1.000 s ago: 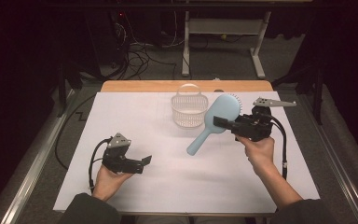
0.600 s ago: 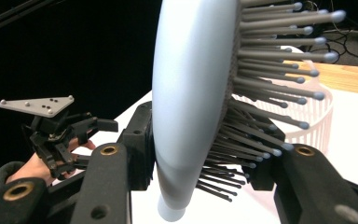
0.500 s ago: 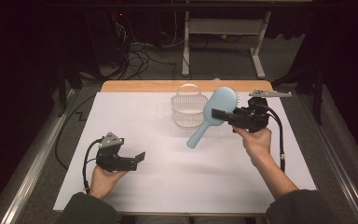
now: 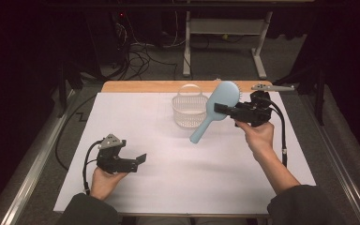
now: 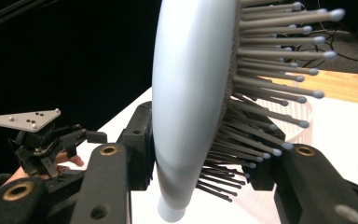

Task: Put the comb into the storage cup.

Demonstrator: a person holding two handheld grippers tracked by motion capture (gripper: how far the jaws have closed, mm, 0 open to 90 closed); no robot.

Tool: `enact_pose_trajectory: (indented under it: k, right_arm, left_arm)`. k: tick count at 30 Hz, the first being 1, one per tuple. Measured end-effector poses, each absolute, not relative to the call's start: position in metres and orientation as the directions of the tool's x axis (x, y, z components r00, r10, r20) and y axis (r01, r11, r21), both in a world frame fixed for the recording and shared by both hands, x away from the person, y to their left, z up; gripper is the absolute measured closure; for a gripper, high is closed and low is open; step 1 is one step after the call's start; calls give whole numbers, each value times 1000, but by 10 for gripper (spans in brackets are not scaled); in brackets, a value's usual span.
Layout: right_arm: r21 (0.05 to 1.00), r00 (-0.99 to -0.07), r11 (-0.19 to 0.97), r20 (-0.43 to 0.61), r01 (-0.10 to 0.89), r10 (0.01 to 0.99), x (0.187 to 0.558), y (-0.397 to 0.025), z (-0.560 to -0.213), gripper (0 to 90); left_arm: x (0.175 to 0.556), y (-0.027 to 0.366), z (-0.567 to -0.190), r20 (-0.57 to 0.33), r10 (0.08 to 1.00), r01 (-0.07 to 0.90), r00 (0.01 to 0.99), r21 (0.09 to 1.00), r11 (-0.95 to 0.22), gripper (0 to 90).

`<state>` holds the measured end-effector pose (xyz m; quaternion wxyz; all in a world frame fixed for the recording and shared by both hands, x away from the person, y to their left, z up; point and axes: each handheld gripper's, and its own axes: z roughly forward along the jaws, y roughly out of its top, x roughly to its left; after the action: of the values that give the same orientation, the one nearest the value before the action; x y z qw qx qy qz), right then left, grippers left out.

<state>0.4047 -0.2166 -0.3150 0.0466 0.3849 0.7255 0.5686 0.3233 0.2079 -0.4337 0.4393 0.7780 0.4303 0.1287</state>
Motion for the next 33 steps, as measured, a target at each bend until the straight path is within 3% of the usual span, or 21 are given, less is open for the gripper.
enact_pose_trajectory:
  k: [33]
  right_arm:
    - [863, -655, 41, 351, 504, 669, 444, -203, -287, 538]
  left_arm:
    - [320, 208, -434, -162, 781, 537, 603, 806, -248, 0]
